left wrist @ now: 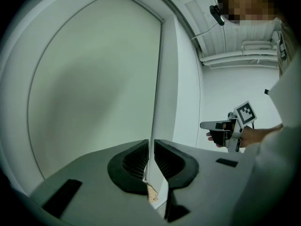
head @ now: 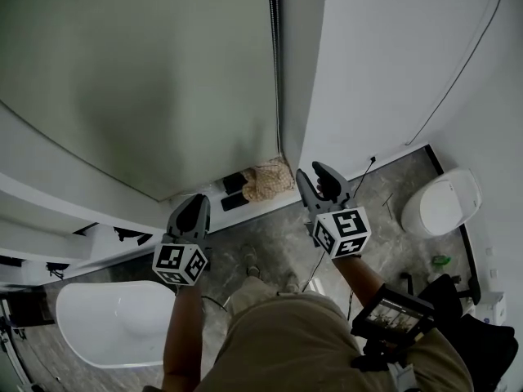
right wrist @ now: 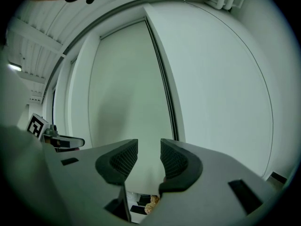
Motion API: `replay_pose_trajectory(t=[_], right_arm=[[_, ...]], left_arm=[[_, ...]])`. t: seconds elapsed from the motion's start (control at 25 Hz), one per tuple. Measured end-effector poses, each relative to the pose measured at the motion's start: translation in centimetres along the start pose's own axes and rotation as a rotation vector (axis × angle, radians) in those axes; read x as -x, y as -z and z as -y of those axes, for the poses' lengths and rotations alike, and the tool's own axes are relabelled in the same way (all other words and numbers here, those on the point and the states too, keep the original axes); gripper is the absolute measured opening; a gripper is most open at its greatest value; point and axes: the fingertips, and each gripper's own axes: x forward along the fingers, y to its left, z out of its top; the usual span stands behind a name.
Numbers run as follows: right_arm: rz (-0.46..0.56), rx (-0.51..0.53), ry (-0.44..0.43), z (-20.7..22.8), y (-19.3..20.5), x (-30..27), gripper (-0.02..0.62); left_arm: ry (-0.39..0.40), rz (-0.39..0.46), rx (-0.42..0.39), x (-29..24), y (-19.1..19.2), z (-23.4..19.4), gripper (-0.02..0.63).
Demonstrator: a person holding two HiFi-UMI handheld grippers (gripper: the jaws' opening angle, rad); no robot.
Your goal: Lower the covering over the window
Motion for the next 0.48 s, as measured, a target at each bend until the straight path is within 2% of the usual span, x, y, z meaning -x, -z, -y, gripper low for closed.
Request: replay_pose_trajectory(t=[0.16, 0.32, 0.48], right_arm=[[0.011, 0.003, 0.035, 0.0, -1.1, -1.9, 0.156], [-0.005, 0.019, 0.075, -2.1, 0.2, -9.3, 0.155], [-0.01, 0.028, 0.119, -2.4, 0.6, -14.0, 0.155]], left_arm=[[0.05, -0.003, -0.008, -2.5, -0.8, -1.4, 0.051], [0.103, -0.009, 0.002, -6.4, -0.1, -8.6, 0.051], [0.154, -0.012, -0.005, -9.3, 0.0, -12.1, 0.051]])
